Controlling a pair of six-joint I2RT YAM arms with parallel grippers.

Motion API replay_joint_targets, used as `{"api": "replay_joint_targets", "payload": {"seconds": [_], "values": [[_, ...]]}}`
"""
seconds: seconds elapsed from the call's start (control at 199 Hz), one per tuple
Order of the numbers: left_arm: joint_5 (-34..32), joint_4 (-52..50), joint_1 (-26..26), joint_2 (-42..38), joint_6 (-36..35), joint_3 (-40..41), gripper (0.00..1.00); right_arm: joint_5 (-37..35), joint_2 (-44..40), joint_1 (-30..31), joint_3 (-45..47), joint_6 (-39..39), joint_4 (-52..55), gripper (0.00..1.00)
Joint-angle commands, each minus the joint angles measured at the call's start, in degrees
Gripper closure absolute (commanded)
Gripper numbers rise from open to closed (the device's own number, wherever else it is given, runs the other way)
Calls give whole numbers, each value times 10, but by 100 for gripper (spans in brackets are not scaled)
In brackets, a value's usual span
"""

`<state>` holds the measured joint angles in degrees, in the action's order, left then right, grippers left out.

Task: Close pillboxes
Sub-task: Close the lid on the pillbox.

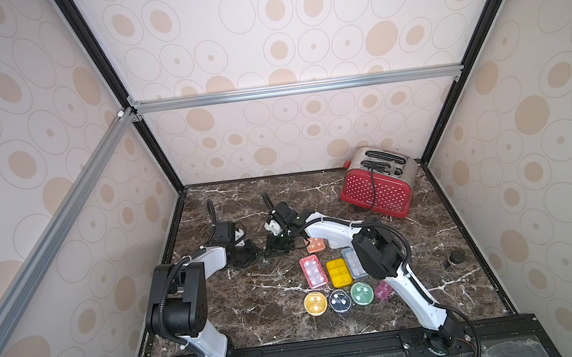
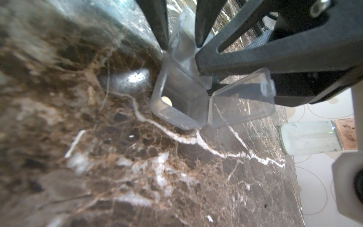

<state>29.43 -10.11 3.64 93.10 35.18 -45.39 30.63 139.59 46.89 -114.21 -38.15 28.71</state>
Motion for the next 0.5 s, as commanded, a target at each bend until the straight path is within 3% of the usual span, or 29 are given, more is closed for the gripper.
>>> {"api": "replay_joint_targets", "payload": {"seconds": [0.0, 0.181, 0.377, 0.492], "values": [[-9, -43, -1, -36, -2, -5, 68, 22, -7, -4, 0, 1, -4, 66], [-25, -102, -1, -100, -13, -23, 62, 23, -37, -8, 4, 18, -2, 43], [-67, -91, -4, -151, 15, -25, 60, -4, -38, -11, -12, 48, 20, 2], [-49, -49, -26, -132, 37, -26, 61, -15, -34, -11, -26, 54, 27, 1]]}}
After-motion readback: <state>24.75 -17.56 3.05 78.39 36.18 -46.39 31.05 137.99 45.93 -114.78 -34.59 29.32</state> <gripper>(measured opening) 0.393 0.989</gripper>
